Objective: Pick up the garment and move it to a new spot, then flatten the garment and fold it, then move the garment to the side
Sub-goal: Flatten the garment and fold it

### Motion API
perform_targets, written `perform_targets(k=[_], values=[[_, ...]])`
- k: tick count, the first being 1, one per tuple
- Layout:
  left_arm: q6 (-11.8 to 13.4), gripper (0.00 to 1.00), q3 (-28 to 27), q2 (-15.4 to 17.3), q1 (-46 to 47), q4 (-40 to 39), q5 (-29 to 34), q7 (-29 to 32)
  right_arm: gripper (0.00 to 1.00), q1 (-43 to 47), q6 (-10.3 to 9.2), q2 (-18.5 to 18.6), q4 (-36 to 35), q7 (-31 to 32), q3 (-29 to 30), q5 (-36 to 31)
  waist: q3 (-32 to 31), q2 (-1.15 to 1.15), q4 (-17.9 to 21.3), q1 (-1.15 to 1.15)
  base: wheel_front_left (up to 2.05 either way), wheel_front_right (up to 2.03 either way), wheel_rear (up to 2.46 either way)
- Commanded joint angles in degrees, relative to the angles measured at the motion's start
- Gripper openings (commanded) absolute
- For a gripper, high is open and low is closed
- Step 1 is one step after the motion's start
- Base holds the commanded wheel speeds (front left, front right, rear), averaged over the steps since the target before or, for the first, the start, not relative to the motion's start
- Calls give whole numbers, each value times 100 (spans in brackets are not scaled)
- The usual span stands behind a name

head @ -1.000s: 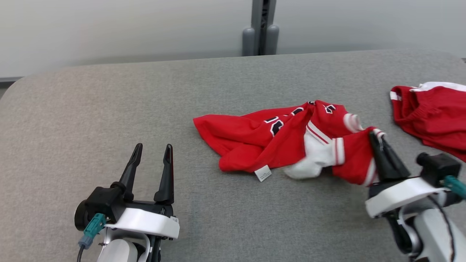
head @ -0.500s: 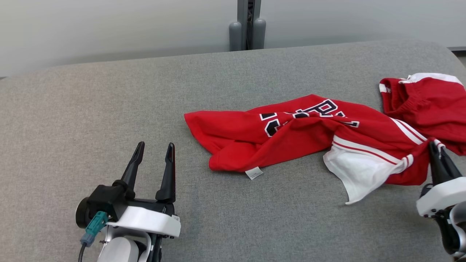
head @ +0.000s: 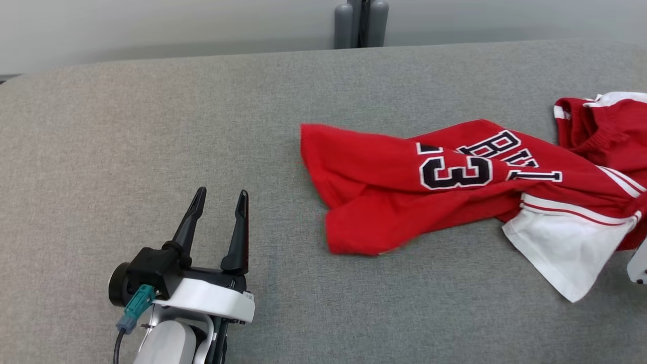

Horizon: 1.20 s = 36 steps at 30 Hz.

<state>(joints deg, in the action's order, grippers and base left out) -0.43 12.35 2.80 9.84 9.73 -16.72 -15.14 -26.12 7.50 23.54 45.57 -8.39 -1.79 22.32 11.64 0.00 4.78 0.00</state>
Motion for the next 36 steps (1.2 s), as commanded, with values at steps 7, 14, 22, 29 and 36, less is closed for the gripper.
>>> perform_targets(k=[7, 14, 22, 29, 36], values=[[-18, 100, 30, 22, 143, 48, 28, 0, 100, -505, -1, -14, 771, -270, -382, -207, 75, 0, -74, 0, 0, 0, 0], [18, 100, -2, 21, 47, 99, -25, 0, 100, -839, -1, -107, 935, -572, -616, -234, -105, 0, 17, 0, 0, 0, 0], [60, 100, -80, 21, -127, 21, -91, 0, 100, -406, 0, -402, -705, -684, -624, -69, -412, 0, 259, 0, 0, 0, 0], [38, 100, -78, 23, -240, -9, -114, 0, 100, 590, 0, -847, -2326, -682, -445, -254, -520, 0, 450, 0, 0, 0, 0], [19, 100, -25, 22, -303, 51, -157, 0, 100, 1477, 0, -1300, -2862, -683, -447, -230, -563, 0, 593, 0, 0, 0, 0]])
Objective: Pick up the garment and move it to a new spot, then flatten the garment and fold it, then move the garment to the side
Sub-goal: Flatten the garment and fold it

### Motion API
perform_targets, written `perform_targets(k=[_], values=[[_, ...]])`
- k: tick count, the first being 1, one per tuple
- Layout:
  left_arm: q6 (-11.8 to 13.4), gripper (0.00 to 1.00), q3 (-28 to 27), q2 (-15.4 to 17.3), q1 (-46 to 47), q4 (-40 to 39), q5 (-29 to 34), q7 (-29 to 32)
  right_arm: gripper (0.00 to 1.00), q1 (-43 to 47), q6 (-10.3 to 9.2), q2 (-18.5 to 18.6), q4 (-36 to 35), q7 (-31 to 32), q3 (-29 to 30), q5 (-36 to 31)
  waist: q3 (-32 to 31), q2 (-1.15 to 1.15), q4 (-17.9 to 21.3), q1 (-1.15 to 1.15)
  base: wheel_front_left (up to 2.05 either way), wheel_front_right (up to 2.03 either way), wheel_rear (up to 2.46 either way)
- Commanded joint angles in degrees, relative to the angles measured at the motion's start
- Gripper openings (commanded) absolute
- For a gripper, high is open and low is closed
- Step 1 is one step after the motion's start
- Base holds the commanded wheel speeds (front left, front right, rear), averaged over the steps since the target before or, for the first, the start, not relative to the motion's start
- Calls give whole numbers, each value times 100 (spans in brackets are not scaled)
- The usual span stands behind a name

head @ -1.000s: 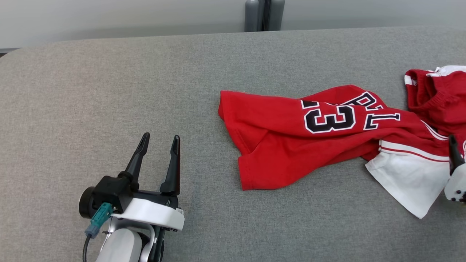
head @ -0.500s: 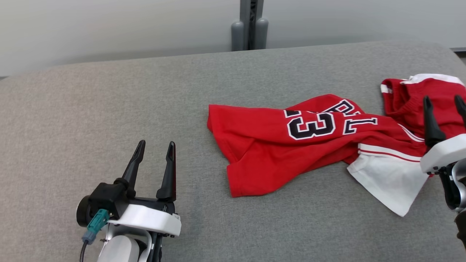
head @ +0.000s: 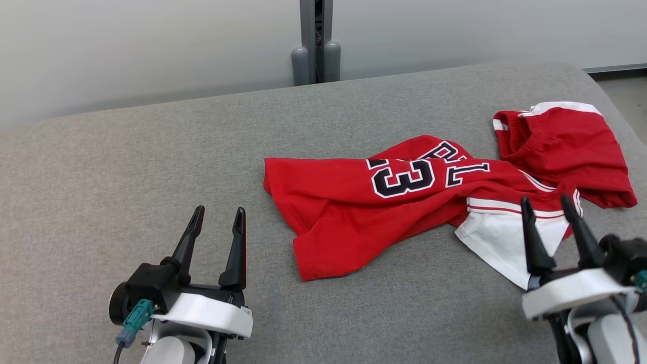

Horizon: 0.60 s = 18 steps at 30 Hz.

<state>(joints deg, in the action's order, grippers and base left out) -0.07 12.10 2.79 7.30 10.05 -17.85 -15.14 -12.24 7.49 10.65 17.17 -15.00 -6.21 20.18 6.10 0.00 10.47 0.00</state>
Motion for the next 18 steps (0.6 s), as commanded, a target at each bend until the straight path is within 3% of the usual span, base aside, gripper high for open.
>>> perform_targets(k=[1, 12, 18], values=[[-18, 100, 6, 23, -54, 27, -43, 0, 100, 157, 1, -65, 6, -22, -34, -26, -13, 0, 44, 0, 0, 0, 0], [-49, 100, 78, 23, -66, 100, -12, 0, 100, 145, 1, -239, 70, -22, -173, -21, -37, 0, 94, 0, 0, 0, 0], [-336, 100, 589, 23, -72, 699, 7, 0, 100, 121, 1, -226, 76, -22, -115, -30, 23, 0, 61, 0, 0, 0, 0]])
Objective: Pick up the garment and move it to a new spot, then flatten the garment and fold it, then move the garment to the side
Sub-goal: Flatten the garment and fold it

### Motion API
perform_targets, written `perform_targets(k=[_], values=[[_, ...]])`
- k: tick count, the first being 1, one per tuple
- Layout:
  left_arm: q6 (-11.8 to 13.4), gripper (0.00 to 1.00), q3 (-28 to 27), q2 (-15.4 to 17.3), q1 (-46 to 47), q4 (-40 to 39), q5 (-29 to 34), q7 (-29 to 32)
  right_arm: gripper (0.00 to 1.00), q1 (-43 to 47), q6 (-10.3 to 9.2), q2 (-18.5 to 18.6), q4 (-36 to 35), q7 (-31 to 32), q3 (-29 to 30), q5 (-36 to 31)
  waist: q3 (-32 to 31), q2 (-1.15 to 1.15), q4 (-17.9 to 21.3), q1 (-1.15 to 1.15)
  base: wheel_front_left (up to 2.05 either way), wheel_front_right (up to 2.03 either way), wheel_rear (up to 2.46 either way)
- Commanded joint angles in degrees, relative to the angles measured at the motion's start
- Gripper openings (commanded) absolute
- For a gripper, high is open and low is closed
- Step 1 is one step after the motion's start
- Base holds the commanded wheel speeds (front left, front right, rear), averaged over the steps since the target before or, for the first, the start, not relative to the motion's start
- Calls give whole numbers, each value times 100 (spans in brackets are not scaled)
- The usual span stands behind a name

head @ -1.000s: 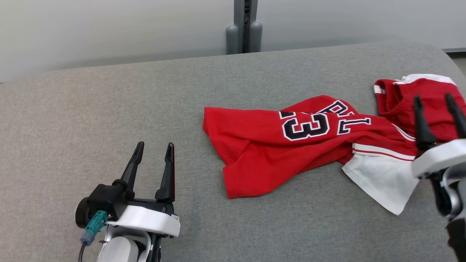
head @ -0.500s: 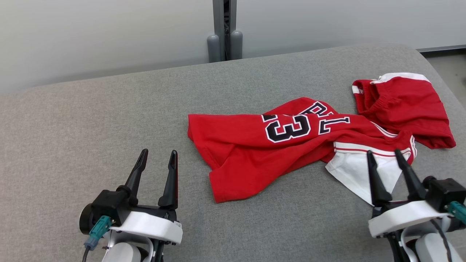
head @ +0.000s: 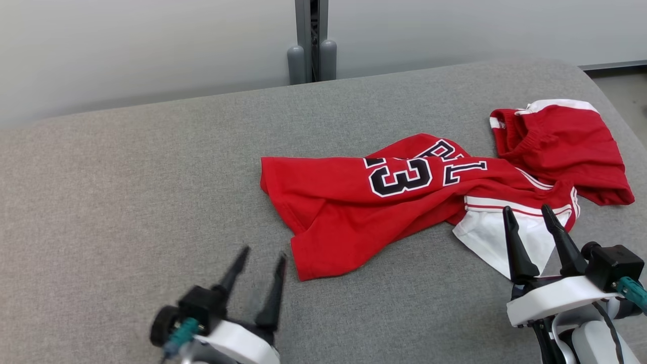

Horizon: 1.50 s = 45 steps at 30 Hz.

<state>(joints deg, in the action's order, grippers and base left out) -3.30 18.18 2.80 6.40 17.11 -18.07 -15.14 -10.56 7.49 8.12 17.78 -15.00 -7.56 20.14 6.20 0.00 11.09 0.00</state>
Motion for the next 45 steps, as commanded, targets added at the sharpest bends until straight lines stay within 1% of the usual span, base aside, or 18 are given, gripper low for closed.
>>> perform_targets(k=[1, 6, 14, 19, 25, 27, 33, 37, 45], values=[[-88, 100, 124, 22, 55, 163, 40, 0, 100, -48, 1, 12, 18, -22, 22, -37, 29, 0, -1, 0, 0, 0, 0], [-319, 100, 755, 24, 362, 1122, 37, -1, 100, -114, 1, -46, 13, -22, 6, -49, 175, 0, 33, 0, 0, 0, 0], [-373, 100, 1236, 26, 1100, 2183, -86, -1, 100, -216, 1, -97, 16, -22, 41, -24, 431, 0, 139, 0, 0, 0, 0], [-408, 100, 1510, 24, 1415, 2459, -147, 1, 100, -274, 1, -132, 52, -22, 33, -8, 545, 0, 208, 0, 0, 0, 0], [-419, 100, 1645, 23, 1546, 2294, -217, 0, 100, -314, 1, -160, 76, -22, 67, 1, 599, 0, 239, 0, 0, 0, 0], [-424, 0, 1671, 24, 1542, 2199, -215, 0, 100, -313, 1, -163, 82, -22, 77, -6, 609, 0, 234, 0, 0, 0, 0], [-416, 0, 1587, 23, 1470, 2067, -264, 0, 100, -316, 1, -168, 126, -22, 104, -52, 575, 0, 178, 0, 0, 0, 0], [-417, 0, 1420, 34, 1409, 1947, -275, 0, 100, -288, 1, -147, 159, -22, 119, -63, 508, 0, 113, 0, 0, 0, 0], [-417, 0, 942, 195, 1224, 1702, -227, 0, 100, -192, 1, -115, 241, -22, 103, -121, 229, 0, -147, 0, 0, 0, 0]])
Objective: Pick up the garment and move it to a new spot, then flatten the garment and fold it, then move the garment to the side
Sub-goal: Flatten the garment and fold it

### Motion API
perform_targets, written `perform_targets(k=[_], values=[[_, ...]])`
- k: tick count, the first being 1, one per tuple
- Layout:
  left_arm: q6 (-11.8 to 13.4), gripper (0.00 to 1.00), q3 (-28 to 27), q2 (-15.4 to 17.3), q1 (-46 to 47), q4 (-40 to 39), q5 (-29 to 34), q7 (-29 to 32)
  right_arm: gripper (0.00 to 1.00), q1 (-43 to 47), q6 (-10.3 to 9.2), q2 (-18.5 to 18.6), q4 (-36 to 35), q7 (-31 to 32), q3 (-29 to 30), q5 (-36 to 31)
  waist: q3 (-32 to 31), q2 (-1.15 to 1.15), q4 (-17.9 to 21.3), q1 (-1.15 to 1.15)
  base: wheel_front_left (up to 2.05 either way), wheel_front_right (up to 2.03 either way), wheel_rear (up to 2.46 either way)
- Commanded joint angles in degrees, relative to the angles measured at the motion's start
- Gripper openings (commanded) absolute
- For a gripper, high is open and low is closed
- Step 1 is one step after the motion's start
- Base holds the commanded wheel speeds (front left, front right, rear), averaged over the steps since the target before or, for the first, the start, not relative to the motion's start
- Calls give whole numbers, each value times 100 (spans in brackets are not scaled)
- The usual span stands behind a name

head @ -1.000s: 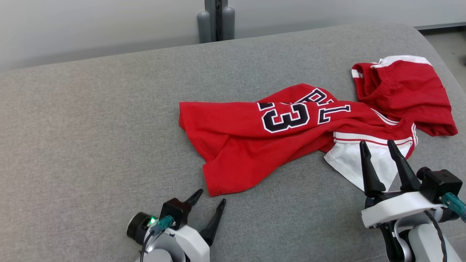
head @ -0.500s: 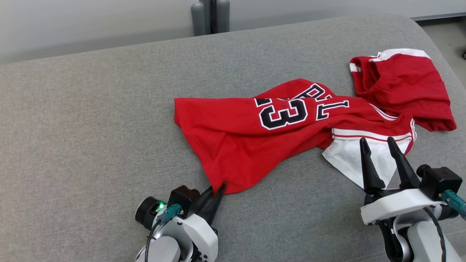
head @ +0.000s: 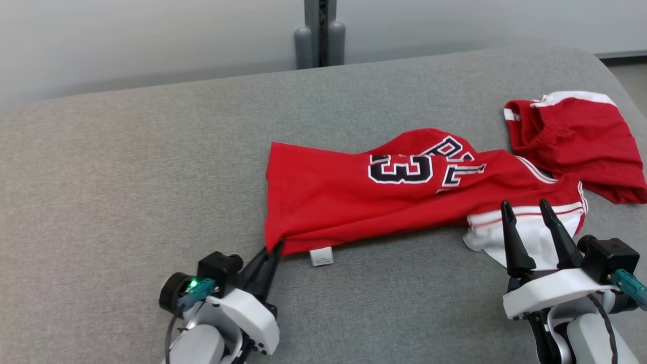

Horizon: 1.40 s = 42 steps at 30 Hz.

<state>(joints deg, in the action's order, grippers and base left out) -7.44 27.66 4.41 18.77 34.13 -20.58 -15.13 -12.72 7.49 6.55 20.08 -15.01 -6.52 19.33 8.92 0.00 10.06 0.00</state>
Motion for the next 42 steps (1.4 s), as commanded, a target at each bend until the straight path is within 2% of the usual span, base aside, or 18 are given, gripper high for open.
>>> perform_targets(k=[1, 12, 22, 27, 33, 42], values=[[-3, 0, -69, 62, -45, -34, 28, -1, 100, 32, 1, 45, 17, -21, -8, -38, -76, 0, -79, 0, 0, 0, 0], [-3, 0, -796, 352, -467, -489, 136, -1, 100, 131, 1, 79, 56, -21, -36, -80, -238, 0, -364, 0, 0, 0, 0], [-4, 0, -625, 278, -8, -605, -27, -1, 100, -14, 1, 79, 96, -21, -181, -30, -51, 0, -216, 0, 0, 0, 0], [17, 0, -711, 221, 655, 33, -89, 19, 100, -119, 1, 46, 81, -20, -238, -23, 138, 0, 28, 0, 0, 0, 0], [225, 0, -782, 177, 1519, 1085, -79, 219, 100, -233, 1, -22, 76, -20, -362, 16, 367, 0, 391, 0, 0, 0, 0], [373, 0, -689, 242, 2419, 2318, 59, 397, 100, -363, 1, -110, 60, -16, -522, 78, 661, 0, 794, 0, 0, 0, 0]])
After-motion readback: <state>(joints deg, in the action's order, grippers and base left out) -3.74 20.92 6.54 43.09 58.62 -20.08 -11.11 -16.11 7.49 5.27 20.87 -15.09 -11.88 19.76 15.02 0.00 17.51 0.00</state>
